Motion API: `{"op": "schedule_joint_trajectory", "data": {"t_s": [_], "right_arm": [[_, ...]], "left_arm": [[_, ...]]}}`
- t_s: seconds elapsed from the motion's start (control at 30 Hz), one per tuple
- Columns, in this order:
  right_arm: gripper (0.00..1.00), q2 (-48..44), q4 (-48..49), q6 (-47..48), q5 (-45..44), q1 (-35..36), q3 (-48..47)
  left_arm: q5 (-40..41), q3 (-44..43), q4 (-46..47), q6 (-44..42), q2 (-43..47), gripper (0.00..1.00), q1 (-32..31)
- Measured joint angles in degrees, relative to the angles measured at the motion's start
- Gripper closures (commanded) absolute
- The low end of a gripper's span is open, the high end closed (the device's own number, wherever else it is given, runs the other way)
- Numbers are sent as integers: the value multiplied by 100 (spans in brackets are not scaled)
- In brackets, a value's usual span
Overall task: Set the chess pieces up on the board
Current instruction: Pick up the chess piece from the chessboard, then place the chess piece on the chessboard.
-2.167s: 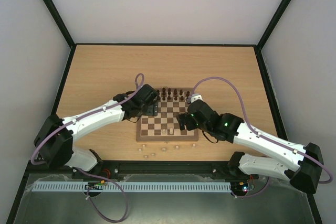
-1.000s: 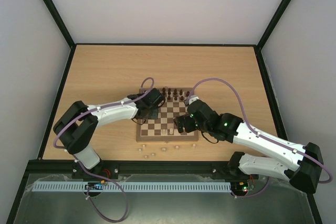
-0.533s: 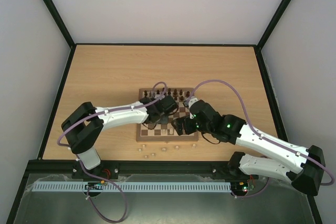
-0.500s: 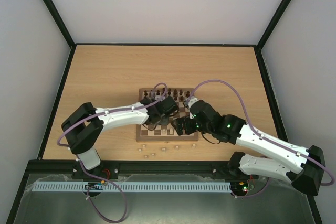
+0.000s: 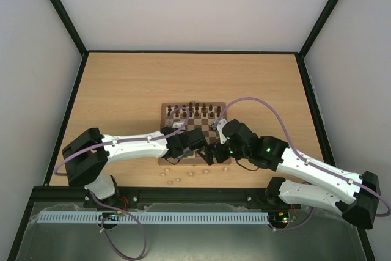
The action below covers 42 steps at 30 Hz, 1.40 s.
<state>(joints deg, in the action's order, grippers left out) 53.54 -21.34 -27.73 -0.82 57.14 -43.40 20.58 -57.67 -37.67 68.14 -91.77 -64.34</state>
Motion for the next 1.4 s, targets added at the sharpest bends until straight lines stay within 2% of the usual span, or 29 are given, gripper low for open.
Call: {"op": "schedule_joint_trajectory", "data": {"t_s": [0.2,0.47,0.8,1.1,1.4], "right_arm": [[1,-2,-24,59,205,37,22],[1,-131,-129,52,101,20,31],[1,-310,-151,-17,-306,-50,52],[1,-1281,-20,-195,-1060,-70,50],[1,-1228,-20,-234,-1211,-72,50]], "left_arm": [[57,306,157,415,201,82,-63],[90,505,28,553,289,82,-63],[57,505,-68,297,219,82,-221],[72,428,-59,17,-7,82,-391],[157,295,-83,-138,-144,82,-389]]}}
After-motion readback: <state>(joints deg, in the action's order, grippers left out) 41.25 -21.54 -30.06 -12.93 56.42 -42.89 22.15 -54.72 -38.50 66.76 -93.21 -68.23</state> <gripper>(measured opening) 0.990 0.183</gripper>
